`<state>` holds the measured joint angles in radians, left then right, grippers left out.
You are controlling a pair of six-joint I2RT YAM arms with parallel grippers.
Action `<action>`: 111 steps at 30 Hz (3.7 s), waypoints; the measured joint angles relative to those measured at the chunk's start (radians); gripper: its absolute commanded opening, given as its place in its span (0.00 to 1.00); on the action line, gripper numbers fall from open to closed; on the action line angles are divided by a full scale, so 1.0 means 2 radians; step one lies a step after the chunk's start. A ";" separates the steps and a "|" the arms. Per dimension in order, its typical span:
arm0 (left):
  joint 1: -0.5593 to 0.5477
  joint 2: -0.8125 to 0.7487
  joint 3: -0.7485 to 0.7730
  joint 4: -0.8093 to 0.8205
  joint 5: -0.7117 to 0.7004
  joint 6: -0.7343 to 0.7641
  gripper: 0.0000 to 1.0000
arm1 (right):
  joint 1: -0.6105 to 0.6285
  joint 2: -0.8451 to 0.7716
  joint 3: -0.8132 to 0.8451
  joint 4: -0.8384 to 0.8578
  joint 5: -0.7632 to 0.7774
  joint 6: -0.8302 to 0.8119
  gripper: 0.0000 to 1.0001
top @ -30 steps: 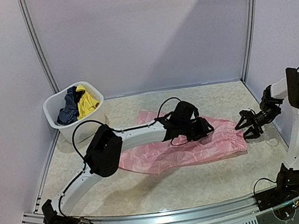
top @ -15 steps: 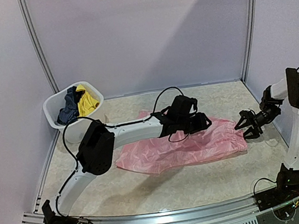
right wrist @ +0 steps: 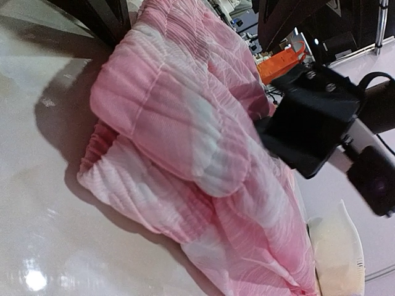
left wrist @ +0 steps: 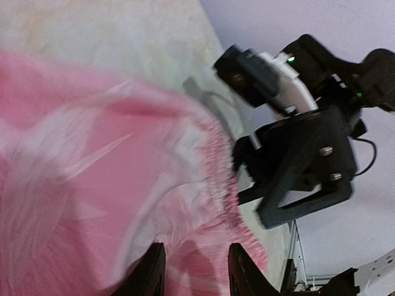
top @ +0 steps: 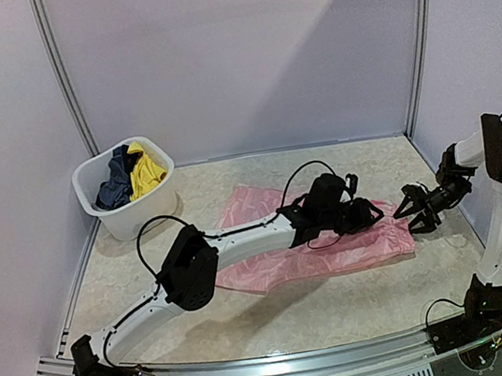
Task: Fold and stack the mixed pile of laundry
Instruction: Pick up the rectangle-folded shorts from the center of the board.
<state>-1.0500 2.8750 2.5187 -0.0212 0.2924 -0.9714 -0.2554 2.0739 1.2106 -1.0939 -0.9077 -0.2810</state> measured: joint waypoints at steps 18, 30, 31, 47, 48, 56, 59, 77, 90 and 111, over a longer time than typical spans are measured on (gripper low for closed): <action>0.003 0.031 0.003 0.001 0.016 -0.063 0.30 | 0.013 0.014 0.005 0.001 -0.037 -0.009 0.63; 0.006 0.025 -0.020 0.023 0.017 -0.071 0.29 | 0.036 -0.038 0.025 -0.026 -0.038 -0.044 0.53; 0.006 0.024 -0.021 0.024 0.017 -0.071 0.29 | 0.039 -0.042 0.027 -0.027 -0.038 -0.046 0.52; 0.007 0.011 -0.046 0.033 0.017 -0.071 0.29 | 0.038 -0.055 0.013 -0.008 0.021 -0.030 0.71; 0.007 0.009 -0.049 0.033 0.017 -0.070 0.29 | 0.033 -0.060 0.007 -0.003 0.032 -0.025 0.72; 0.007 0.008 -0.051 0.035 0.017 -0.072 0.28 | 0.017 -0.067 -0.010 0.017 0.063 -0.006 0.76; 0.007 0.008 -0.051 0.035 0.017 -0.072 0.28 | 0.017 -0.047 -0.010 0.024 0.062 -0.005 0.77; 0.008 0.008 -0.051 0.035 0.017 -0.081 0.27 | 0.038 -0.013 -0.001 0.027 0.006 0.032 0.74; 0.009 0.008 -0.051 0.035 0.017 -0.082 0.27 | 0.073 -0.019 0.003 0.041 0.040 0.037 0.41; 0.028 -0.110 -0.184 -0.009 -0.009 0.005 0.57 | 0.078 -0.068 0.032 0.039 0.077 0.042 0.00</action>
<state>-0.9932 2.6541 2.1513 -0.0387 0.2741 -0.9619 -0.1001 1.9388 1.2743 -1.0168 -0.7532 -0.1978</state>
